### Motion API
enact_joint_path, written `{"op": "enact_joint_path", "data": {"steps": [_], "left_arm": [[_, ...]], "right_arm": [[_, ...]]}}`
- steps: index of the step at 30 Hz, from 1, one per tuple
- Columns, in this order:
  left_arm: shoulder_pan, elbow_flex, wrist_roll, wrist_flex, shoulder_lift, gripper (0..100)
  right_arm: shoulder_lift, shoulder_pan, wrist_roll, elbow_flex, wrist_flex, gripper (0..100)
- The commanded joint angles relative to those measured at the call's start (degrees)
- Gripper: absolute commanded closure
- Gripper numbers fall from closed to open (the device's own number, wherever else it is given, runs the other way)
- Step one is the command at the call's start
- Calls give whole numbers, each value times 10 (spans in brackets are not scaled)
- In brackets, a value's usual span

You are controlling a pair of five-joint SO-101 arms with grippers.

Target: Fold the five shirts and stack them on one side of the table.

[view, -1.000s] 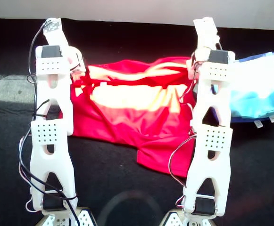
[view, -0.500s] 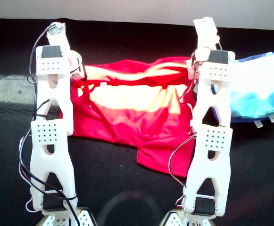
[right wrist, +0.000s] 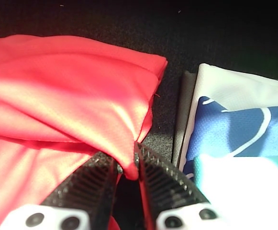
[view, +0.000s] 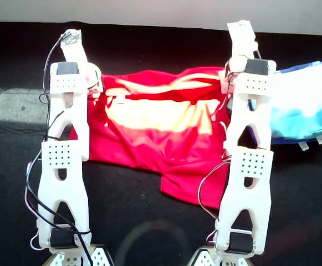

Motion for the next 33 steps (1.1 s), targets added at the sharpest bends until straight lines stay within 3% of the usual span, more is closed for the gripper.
{"op": "enact_joint_path", "data": {"steps": [1, 4, 13, 20, 30, 33], "left_arm": [[8, -7, -6, 5, -30, 893], [9, -7, -6, 23, -57, 995], [29, -7, -5, 105, -155, 959], [34, -3, -6, 168, -213, 959], [35, -2, -8, 249, -85, 954], [35, -6, -45, 249, -48, 950]], "right_arm": [[-6, -1, 3, -29, -7, 992], [-6, -1, 3, -29, -7, 992], [-12, -1, 1, -32, -4, 992], [-5, -4, 0, -177, 57, 992], [43, -1, 3, -196, 70, 992], [55, -2, 3, -196, 68, 992]]}}
